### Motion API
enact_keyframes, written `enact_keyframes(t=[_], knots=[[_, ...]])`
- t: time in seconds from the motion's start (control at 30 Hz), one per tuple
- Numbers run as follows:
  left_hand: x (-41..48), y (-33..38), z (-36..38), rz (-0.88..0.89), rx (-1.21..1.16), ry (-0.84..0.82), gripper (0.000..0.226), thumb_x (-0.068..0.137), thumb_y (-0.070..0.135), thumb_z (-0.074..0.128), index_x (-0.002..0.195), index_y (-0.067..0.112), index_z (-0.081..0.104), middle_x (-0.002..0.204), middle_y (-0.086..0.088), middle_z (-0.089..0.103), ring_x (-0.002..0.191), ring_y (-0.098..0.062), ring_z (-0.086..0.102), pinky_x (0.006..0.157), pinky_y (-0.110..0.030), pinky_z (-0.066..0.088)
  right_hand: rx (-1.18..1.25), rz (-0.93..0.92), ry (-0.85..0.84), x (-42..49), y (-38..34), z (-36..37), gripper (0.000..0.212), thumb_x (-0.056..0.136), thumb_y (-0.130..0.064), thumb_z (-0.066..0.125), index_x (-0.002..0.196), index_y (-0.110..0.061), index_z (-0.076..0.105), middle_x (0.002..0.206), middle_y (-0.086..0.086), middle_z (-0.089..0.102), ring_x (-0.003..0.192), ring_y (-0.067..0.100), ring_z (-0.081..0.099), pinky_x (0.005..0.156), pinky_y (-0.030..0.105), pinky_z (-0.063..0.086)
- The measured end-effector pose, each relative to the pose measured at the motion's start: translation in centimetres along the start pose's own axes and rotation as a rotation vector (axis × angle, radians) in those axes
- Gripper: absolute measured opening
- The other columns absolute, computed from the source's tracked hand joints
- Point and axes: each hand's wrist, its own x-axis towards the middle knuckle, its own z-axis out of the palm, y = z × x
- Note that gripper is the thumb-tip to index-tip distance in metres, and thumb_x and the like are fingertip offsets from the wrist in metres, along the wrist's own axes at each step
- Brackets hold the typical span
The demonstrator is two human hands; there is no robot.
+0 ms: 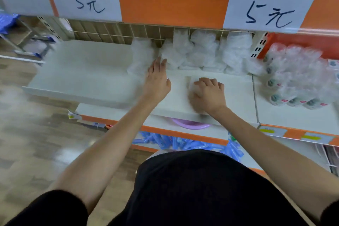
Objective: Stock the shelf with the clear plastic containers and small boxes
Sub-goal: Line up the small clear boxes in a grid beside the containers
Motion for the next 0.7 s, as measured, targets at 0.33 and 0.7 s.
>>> enact_keyframes(t=[0.33, 0.7], knots=[[8.8, -3.5, -0.6, 0.404, 0.136, -0.251, 0.062, 0.098, 0.025, 0.049, 0.154, 0.025, 0.021, 0.163, -0.005, 0.009, 0.148, -0.03, 0.011, 0.117, -0.041, 0.013, 0.136, 0.257, 0.021, 1.7, -2.6, 0.7, 0.052, 0.09, -0.025, 0.064, 0.139, -0.016, 0.046, 0.148, 0.005, 0.042, 0.137, 0.029, 0.034, 0.105, 0.04, 0.027], [10.5, -3.5, -0.5, 0.498, 0.08, -0.141, 0.059, 0.093, 0.038, 0.06, 0.146, 0.02, 0.041, 0.142, -0.01, 0.04, 0.134, -0.029, 0.033, 0.111, -0.037, 0.02, 0.13, 0.314, 0.024, 1.6, -4.3, 0.8, 0.051, 0.09, -0.021, 0.064, 0.138, -0.019, 0.047, 0.144, 0.004, 0.047, 0.132, 0.03, 0.039, 0.1, 0.041, 0.033]])
